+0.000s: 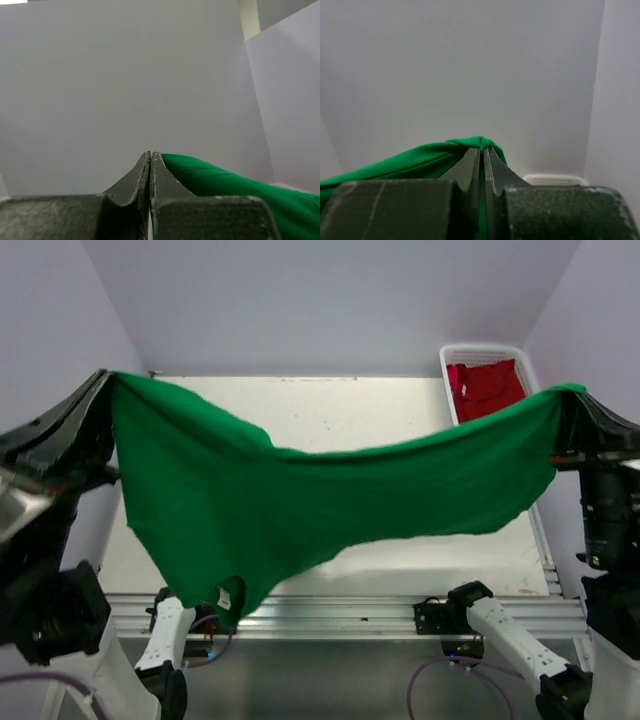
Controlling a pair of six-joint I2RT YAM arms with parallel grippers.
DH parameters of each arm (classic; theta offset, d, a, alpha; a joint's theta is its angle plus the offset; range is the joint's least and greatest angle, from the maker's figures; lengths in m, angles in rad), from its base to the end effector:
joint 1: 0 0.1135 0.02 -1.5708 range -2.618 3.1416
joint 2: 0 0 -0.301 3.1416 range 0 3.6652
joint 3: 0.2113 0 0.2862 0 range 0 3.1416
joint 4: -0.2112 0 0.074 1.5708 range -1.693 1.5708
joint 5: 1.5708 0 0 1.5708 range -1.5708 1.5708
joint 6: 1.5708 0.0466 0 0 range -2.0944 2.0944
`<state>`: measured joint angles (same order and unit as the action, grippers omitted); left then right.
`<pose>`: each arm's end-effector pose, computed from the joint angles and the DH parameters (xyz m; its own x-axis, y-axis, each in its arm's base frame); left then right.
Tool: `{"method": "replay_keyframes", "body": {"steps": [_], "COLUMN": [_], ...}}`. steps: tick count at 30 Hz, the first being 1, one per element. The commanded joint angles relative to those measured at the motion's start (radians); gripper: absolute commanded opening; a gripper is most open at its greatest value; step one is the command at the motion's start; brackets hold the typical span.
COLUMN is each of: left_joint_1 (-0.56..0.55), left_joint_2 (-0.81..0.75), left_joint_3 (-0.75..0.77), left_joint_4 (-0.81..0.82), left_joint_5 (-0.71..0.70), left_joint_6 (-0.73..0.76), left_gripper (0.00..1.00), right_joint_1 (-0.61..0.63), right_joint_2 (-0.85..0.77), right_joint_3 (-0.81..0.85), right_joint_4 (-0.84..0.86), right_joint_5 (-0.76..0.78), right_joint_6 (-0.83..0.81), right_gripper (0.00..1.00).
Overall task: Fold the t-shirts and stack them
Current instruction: Flatten out the tshirt
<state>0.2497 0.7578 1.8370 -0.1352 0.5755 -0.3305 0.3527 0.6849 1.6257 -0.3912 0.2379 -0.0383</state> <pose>-0.0452 -0.0377 0.6870 0.7093 -0.1001 -0.6978 0.3512 0.9085 0.2267 0.0084 -0.0086 0.6277 0.4955 0.1428 -0.8568 -0.1282 0.9876 0.0904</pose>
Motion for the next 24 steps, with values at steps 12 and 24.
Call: {"method": "replay_keyframes", "body": {"steps": [12, 24], "left_joint_1": [-0.167, -0.218], "left_joint_2": [0.336, -0.055], "left_joint_3": [-0.133, -0.121], "left_joint_4": [-0.058, -0.124], "left_joint_5": [-0.298, -0.255], "left_joint_6": [0.203, 0.174], "left_gripper": [0.00, 0.00], "right_joint_1": [0.000, 0.000], "right_joint_2": [0.437, -0.017], "right_joint_3": [0.020, -0.118], "right_joint_4": [0.089, 0.052], "right_joint_5": [0.069, -0.141], "right_joint_6": [-0.017, 0.011], "right_gripper": [0.00, 0.00]}}
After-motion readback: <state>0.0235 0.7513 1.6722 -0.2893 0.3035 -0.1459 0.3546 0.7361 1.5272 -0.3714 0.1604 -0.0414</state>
